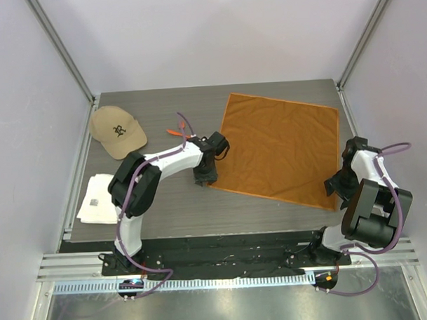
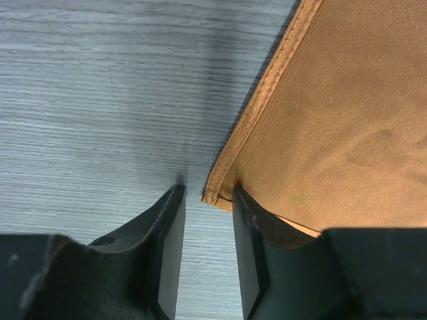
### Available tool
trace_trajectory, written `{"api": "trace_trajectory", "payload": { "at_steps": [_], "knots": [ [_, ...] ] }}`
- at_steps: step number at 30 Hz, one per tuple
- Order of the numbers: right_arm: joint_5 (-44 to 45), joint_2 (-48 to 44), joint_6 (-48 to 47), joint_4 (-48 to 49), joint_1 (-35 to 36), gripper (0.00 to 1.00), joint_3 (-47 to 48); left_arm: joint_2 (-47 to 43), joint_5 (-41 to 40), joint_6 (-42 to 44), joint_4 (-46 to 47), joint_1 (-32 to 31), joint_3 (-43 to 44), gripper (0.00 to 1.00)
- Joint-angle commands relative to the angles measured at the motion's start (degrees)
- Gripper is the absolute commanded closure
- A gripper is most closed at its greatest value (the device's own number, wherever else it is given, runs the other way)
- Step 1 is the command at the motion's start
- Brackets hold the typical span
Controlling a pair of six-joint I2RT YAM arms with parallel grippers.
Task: Fold the napkin into a case and place the utensils inside
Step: Pick up the flattened napkin from the center of the board.
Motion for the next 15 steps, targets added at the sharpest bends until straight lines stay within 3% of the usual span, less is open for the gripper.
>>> {"api": "trace_trajectory", "payload": {
  "at_steps": [1, 9, 15],
  "knots": [
    [0.7, -1.1, -1.1, 0.0, -0.3, 0.33, 1.7, 4.6, -1.1, -1.7, -1.3, -0.6, 0.4, 0.64],
    [-3.6, -0.9, -1.0, 1.7, -0.4, 0.26, -0.8, 6.0, -1.6, 1.4, 0.3, -0.5, 0.8, 0.91],
    [-7.3, -1.6, -1.9, 2.9, -2.4, 0.24, -3.3, 1.9, -0.5, 4.8, 0.6, -0.5, 1.6, 1.0]
  ]
}}
